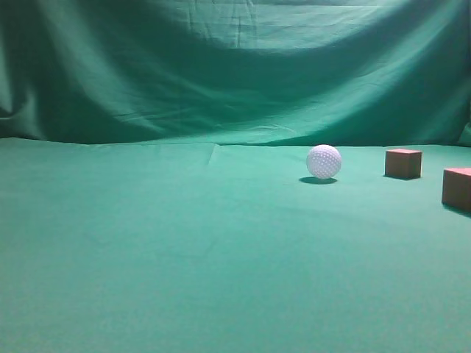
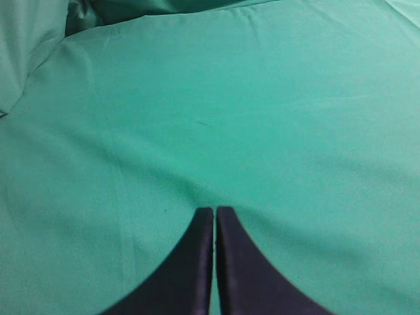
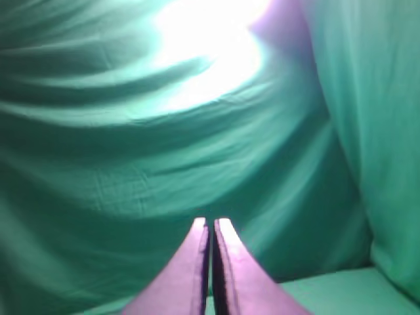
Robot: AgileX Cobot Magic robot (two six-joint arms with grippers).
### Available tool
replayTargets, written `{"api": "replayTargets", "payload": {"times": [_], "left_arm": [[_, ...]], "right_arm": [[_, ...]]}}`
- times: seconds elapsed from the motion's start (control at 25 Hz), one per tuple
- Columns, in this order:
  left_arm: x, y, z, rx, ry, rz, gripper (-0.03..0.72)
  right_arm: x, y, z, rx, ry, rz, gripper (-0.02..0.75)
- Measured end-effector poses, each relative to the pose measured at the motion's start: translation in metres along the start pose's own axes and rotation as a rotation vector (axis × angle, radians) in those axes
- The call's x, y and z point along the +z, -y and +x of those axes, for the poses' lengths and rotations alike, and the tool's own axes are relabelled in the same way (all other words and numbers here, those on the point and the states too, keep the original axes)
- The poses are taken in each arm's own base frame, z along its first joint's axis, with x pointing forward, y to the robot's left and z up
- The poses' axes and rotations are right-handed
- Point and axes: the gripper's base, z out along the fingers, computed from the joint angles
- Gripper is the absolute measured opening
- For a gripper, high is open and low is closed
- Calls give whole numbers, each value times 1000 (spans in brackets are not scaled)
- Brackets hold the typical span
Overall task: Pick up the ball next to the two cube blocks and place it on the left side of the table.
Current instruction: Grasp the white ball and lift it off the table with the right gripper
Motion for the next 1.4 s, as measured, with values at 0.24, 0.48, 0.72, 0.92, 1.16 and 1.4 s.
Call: {"api": "replayTargets", "payload": {"times": [0.24, 0.48, 0.72, 0.92, 1.16, 1.4], "left_arm": [[0, 0, 0, 0, 0, 0, 0], [0, 0, 0, 0, 0, 0, 0], [0, 0, 0, 0, 0, 0, 0], [0, 0, 0, 0, 0, 0, 0], [0, 0, 0, 0, 0, 0, 0], [0, 0, 0, 0, 0, 0, 0]], "right_arm": [[45, -6, -16, -82, -325, 77, 0], [99, -7, -3, -137, -628, 102, 0], [151, -40, 6, -328, -992, -57, 0], [198, -70, 39, -424, -1190, -167, 0], [247, -94, 97, -414, -1309, -213, 168], [285, -100, 140, -396, -1356, -203, 603]]}}
